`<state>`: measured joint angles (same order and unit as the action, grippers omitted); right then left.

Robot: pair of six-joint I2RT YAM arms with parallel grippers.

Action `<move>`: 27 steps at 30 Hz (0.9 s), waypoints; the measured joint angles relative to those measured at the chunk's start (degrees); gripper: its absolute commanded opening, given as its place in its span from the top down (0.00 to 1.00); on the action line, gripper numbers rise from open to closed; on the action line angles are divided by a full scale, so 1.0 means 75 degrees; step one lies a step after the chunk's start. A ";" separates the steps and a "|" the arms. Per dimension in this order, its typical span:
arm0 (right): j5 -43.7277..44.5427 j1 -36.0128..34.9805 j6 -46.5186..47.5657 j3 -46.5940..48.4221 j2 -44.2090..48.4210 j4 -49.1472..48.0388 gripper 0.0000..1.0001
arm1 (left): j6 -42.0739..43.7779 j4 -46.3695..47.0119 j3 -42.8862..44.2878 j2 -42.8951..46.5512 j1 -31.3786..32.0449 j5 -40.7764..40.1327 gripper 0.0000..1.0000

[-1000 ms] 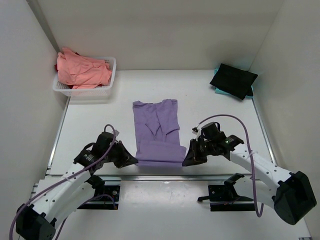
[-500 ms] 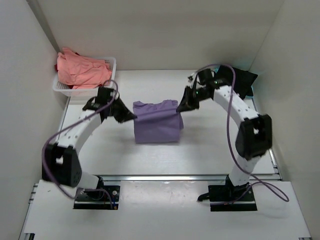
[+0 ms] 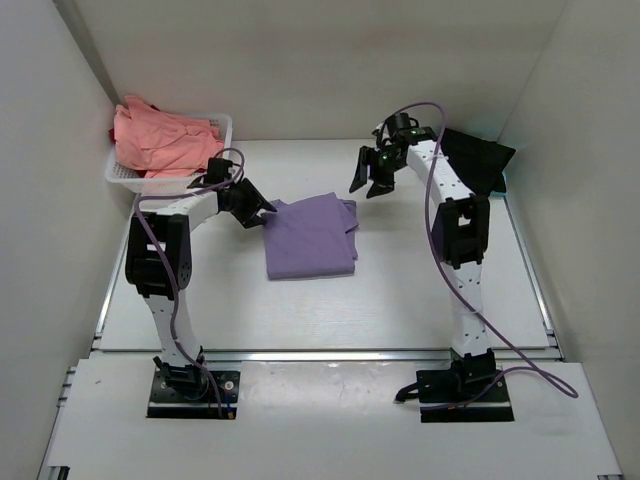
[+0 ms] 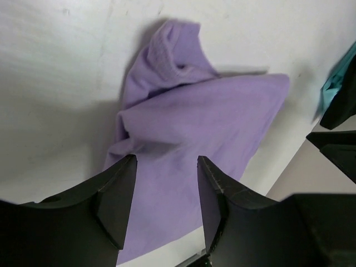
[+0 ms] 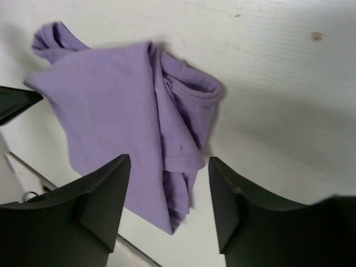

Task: Fold and stack the t-shirts
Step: Fold the long partially folded tshirt into a neat square, then put the neatly folded tshirt into the corner of the board with the right arm

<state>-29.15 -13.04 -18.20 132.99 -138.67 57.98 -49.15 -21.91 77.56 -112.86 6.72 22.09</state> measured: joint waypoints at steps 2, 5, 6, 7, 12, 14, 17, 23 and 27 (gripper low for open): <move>0.0117 -0.0166 0.0213 -0.0134 0.0041 -0.0026 0.49 | 0.0003 0.0087 -0.0236 0.0020 0.0026 0.0099 0.42; 0.0114 -0.0376 0.0434 -0.0685 0.0157 -0.0187 0.33 | 0.0020 0.0093 -0.0478 0.0064 0.0067 0.0137 0.42; 0.0117 -0.0443 0.0466 -0.0845 0.0172 -0.0204 0.25 | 0.0026 0.0093 -0.0533 0.0093 0.0070 0.0137 0.43; 0.0134 -0.0507 0.0513 -0.1029 0.0178 -0.0239 0.19 | 0.0029 0.0090 -0.0574 0.0119 0.0079 0.0143 0.41; 0.0446 -0.0659 0.0670 -0.1833 0.0216 -0.0373 0.08 | 0.0000 0.0184 -0.0656 0.0178 0.0087 0.0157 0.42; 0.0463 -0.0705 0.0653 -0.2046 0.0286 -0.0481 0.07 | -0.0009 0.0184 -0.0615 0.0175 0.0102 0.0154 0.43; 0.0545 -0.0796 0.0647 -0.2122 0.0353 -0.0694 0.07 | -0.0026 0.0184 -0.0481 0.0175 0.0134 0.0146 0.43; 0.0577 -0.1329 0.0554 -0.2110 0.0323 -0.0874 0.11 | -0.0096 0.0187 -0.0411 0.0192 0.0076 0.0154 0.44; 0.0673 -0.1775 0.0411 -0.1926 0.0154 -0.0889 0.74 | -0.0172 0.0192 -0.0443 0.0420 -0.0058 0.0172 0.44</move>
<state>-24.10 -26.35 -15.11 118.54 -137.51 51.31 -50.43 -20.47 74.24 -109.71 6.28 23.38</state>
